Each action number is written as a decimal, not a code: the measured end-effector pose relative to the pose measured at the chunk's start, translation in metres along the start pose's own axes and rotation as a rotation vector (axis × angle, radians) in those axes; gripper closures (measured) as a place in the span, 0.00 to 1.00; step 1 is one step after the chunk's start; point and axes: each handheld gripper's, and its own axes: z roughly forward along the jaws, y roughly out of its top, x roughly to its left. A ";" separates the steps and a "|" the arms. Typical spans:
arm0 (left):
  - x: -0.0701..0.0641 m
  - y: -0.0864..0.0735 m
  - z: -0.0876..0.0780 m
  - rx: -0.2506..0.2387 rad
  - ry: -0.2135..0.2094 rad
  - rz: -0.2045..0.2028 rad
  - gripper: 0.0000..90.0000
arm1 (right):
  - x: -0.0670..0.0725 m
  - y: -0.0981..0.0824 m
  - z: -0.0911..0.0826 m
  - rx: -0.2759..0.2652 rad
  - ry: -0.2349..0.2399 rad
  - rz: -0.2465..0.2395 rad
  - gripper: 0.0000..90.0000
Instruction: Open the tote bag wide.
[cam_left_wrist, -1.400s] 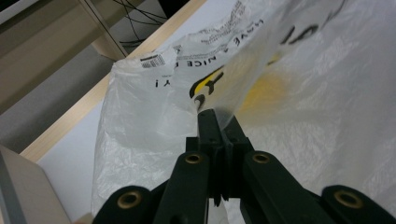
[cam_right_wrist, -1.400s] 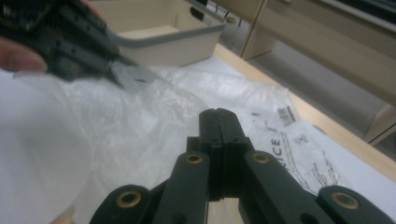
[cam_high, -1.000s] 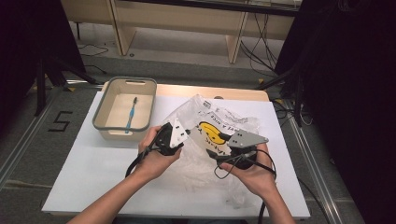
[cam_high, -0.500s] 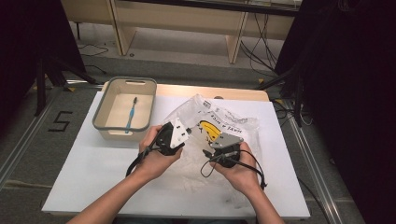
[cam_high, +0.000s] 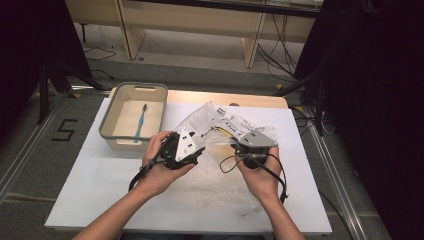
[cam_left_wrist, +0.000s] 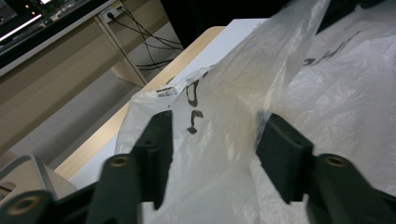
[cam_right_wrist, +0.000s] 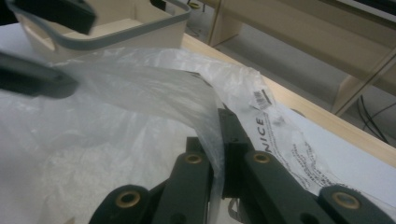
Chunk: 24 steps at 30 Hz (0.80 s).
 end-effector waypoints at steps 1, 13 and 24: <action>0.000 -0.003 -0.003 0.003 -0.001 -0.004 0.39 | 0.000 0.001 0.001 0.002 -0.005 0.005 1.00; 0.021 -0.028 -0.041 0.003 -0.005 -0.105 0.23 | -0.001 0.001 0.005 0.000 -0.028 0.022 1.00; 0.050 -0.032 -0.058 -0.018 0.074 -0.156 0.22 | -0.004 -0.001 0.004 0.009 -0.030 0.029 1.00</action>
